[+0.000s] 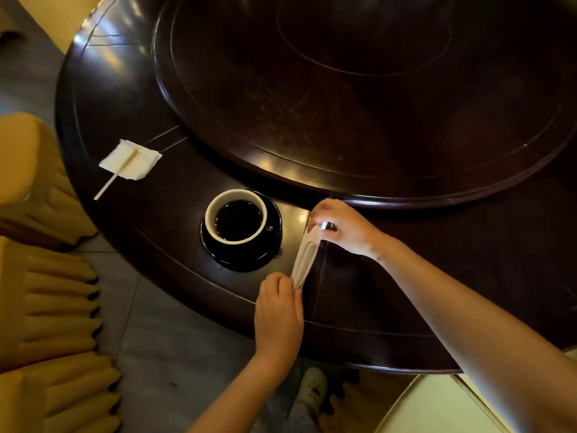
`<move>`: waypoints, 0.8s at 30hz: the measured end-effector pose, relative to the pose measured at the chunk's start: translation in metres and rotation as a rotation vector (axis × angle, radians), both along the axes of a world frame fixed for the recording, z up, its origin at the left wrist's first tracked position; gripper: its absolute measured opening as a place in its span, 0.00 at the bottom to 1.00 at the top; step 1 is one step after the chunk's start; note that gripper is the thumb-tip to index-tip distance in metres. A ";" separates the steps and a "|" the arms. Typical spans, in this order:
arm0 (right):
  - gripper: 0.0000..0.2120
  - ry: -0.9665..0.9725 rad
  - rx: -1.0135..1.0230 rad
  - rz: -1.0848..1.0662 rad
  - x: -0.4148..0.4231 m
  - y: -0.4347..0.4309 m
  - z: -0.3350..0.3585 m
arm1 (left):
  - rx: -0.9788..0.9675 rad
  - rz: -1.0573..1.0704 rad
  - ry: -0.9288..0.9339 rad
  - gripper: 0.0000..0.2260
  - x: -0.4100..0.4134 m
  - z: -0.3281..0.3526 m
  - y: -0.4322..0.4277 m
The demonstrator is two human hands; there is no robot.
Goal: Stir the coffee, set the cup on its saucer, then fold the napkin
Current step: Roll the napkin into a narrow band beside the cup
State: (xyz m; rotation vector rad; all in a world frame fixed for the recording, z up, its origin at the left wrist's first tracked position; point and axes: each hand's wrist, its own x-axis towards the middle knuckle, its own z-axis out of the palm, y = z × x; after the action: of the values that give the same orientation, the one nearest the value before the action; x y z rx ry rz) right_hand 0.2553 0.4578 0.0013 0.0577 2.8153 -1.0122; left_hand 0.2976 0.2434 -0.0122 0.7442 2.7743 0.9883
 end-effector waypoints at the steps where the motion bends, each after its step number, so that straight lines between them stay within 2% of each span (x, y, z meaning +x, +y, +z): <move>1: 0.08 -0.002 -0.004 -0.017 -0.002 -0.001 -0.003 | -0.029 -0.012 -0.003 0.07 0.000 -0.005 0.001; 4: 0.13 -0.018 -0.029 -0.068 -0.003 -0.006 -0.006 | -0.047 -0.054 -0.035 0.16 0.006 -0.014 -0.003; 7: 0.18 -0.011 0.018 -0.133 -0.001 -0.010 -0.007 | 0.017 0.016 -0.102 0.14 0.007 -0.017 -0.009; 10: 0.15 -0.059 0.131 -0.208 0.003 -0.010 -0.007 | 0.047 0.024 -0.106 0.12 0.006 -0.017 -0.009; 14: 0.07 -0.053 0.428 -0.018 0.017 0.000 -0.001 | 0.081 0.002 -0.122 0.10 0.005 -0.017 -0.013; 17: 0.07 -0.033 0.501 0.033 0.035 0.011 0.001 | 0.095 -0.013 -0.133 0.08 0.003 -0.018 -0.017; 20: 0.09 -0.115 0.555 0.042 0.048 0.017 -0.003 | 0.105 -0.037 -0.128 0.07 0.002 -0.020 -0.018; 22: 0.11 -0.198 0.494 -0.066 0.050 0.022 -0.002 | 0.111 -0.038 -0.133 0.07 0.003 -0.019 -0.019; 24: 0.15 -0.248 0.114 -0.352 0.041 0.020 0.004 | 0.107 -0.034 -0.138 0.09 0.004 -0.018 -0.022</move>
State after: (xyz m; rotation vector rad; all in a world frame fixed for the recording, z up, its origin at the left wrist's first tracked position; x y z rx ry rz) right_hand 0.2964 0.4779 0.0056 0.6633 2.6801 -0.8342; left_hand 0.3020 0.2213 -0.0305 0.7058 2.6009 1.1434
